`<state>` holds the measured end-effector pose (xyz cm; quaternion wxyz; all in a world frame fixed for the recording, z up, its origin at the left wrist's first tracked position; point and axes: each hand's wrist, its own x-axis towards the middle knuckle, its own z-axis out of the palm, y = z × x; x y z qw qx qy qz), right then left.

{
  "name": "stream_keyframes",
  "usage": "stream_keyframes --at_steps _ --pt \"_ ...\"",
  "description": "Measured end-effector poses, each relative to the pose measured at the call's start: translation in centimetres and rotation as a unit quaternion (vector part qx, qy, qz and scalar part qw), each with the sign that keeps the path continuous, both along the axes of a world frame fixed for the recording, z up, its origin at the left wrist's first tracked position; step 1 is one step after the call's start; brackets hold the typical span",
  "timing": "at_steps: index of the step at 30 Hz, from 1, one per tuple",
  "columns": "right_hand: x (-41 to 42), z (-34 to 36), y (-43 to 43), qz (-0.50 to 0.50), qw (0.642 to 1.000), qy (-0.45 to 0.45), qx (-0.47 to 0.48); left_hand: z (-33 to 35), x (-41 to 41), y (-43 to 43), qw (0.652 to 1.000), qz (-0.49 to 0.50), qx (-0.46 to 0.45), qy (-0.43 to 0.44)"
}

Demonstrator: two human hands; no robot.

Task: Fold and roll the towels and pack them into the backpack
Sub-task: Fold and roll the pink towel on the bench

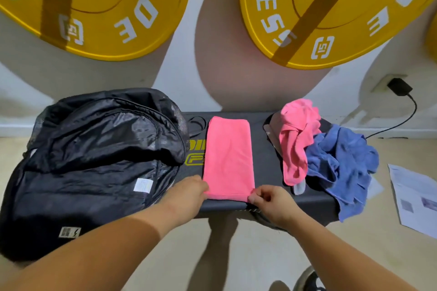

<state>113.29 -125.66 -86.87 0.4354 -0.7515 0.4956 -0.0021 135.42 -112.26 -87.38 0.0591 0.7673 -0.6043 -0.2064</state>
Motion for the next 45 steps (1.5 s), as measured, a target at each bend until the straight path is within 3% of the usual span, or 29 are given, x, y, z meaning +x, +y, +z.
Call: stream_keyframes --at_steps 6,11,14,17,20,24,32,37,41,45 --pt "1.8 0.4 -0.5 -0.116 0.992 0.011 0.041 -0.3 -0.4 -0.6 0.977 0.174 -0.023 0.121" --pt "3.2 0.6 -1.0 -0.07 0.994 0.078 0.003 -0.1 -1.1 -1.9 0.955 0.26 -0.033 0.139" --pt "3.9 0.0 -0.4 0.036 0.968 0.151 -0.199 -0.3 -1.4 -2.2 0.988 0.135 -0.056 0.053" --pt "4.0 -0.9 0.7 0.133 0.892 0.138 -0.409 0.1 -2.5 -2.2 0.995 -0.006 -0.037 -0.091" --pt "3.1 -1.9 1.1 0.21 0.846 0.127 -0.474 1.0 -3.1 -2.0 0.977 -0.095 0.006 -0.192" --pt "1.4 -2.4 1.3 0.251 0.834 0.102 -0.481 0.0 -1.2 -0.6 0.969 -0.162 -0.04 -0.18" --pt "0.4 -3.4 1.0 0.221 0.865 0.027 -0.449 -1.6 -0.3 -0.6 0.989 -0.099 -0.069 -0.086" --pt "1.3 -2.8 0.8 0.23 0.879 0.064 -0.413 -1.6 -0.3 -1.1 0.994 -0.061 -0.086 -0.036" --pt "1.6 -2.5 0.3 0.186 0.924 0.075 -0.326 -1.6 -0.1 -0.9 0.994 0.009 -0.108 0.031" --pt "1.6 -2.0 0.2 0.078 0.978 -0.003 -0.194 -1.5 -0.6 -0.4 0.973 0.134 -0.101 0.159"
